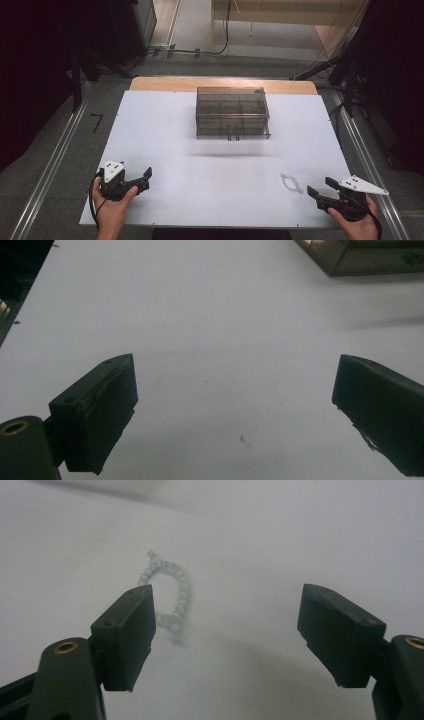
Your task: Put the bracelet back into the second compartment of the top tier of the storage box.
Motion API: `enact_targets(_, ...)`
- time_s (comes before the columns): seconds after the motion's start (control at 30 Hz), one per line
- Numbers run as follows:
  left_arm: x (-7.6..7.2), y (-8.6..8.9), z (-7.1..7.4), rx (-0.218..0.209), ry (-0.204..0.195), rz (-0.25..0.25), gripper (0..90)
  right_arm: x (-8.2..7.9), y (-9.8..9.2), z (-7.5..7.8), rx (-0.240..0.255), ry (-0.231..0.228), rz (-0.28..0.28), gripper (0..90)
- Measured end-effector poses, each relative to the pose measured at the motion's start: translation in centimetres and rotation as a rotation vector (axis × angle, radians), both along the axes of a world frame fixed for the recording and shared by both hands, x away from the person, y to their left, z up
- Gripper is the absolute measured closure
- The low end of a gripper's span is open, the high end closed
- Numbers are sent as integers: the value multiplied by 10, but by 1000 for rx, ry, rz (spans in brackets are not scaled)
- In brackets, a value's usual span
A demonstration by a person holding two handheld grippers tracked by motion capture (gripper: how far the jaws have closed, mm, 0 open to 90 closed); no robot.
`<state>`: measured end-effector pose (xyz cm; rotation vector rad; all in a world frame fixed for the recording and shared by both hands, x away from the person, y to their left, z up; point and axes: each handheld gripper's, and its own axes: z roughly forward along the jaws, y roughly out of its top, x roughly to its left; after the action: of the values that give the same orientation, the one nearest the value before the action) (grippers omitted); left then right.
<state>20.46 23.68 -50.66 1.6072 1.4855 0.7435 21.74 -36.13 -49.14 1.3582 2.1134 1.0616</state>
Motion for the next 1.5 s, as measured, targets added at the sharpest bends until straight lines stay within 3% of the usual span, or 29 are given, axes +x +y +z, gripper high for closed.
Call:
enact_targets(0.73,-1,0,0,-1,6,-6,48,3,11,-4,-25,27,63,244)
enact_targets(1.5,-1,0,-1,1,8,-5,48,10,21,-10,-71,70,109,389)
